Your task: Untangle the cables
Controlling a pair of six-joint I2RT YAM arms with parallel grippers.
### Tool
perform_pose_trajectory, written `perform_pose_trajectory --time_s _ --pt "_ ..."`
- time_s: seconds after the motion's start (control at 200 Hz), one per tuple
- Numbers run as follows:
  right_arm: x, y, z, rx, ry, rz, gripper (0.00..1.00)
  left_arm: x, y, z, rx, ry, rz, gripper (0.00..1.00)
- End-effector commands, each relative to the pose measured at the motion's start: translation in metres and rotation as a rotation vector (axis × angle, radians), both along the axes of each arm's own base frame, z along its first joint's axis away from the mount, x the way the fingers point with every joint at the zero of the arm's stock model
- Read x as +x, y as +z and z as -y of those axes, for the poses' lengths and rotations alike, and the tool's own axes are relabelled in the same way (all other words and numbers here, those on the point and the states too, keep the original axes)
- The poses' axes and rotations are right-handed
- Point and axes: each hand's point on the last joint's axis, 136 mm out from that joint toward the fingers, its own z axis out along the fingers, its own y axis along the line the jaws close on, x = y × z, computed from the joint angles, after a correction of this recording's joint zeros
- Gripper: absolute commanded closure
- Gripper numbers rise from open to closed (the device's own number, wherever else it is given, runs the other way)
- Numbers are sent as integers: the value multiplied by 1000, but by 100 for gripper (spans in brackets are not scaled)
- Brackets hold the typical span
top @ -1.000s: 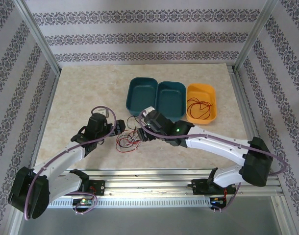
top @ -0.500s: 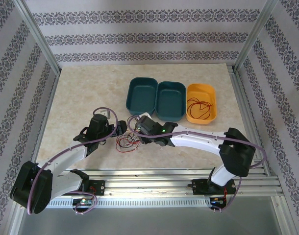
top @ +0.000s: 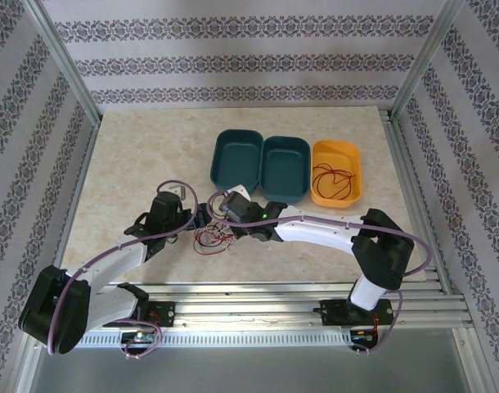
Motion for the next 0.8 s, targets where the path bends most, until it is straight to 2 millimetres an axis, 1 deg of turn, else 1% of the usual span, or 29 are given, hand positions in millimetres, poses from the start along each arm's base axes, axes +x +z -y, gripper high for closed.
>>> perform_pose_trajectory --time_s 0.0,0.07,0.16,0.295,0.37,0.445,0.5,0.58,0.68,0.795 --pt "9 21 0 2 1 57 99 4 0 -2 -14 11 7 1" --pt "8 38 -3 38 26 81 100 4 0 2 -20 -8 3 1" --pt "6 64 -6 93 57 117 100 5 3 6 -30 -28 3 1" --pt "-1 107 -9 187 108 179 100 7 1 11 -37 -54 -4 0" --pt "-4 129 -9 229 130 208 100 8 0 14 -38 -72 -7 3" --pt "-8 150 -9 268 157 236 100 8 -3 18 -39 -93 -16 8" --pt "-10 164 -10 290 176 260 100 8 -4 21 -46 -107 -23 9" --pt "-11 186 -9 316 196 298 100 8 -6 24 -54 -123 -26 13" --pt "-11 211 -8 338 216 346 100 9 -8 27 -55 -134 -36 14" --pt "-13 235 -10 359 244 383 100 10 -11 26 -45 -134 -44 16"
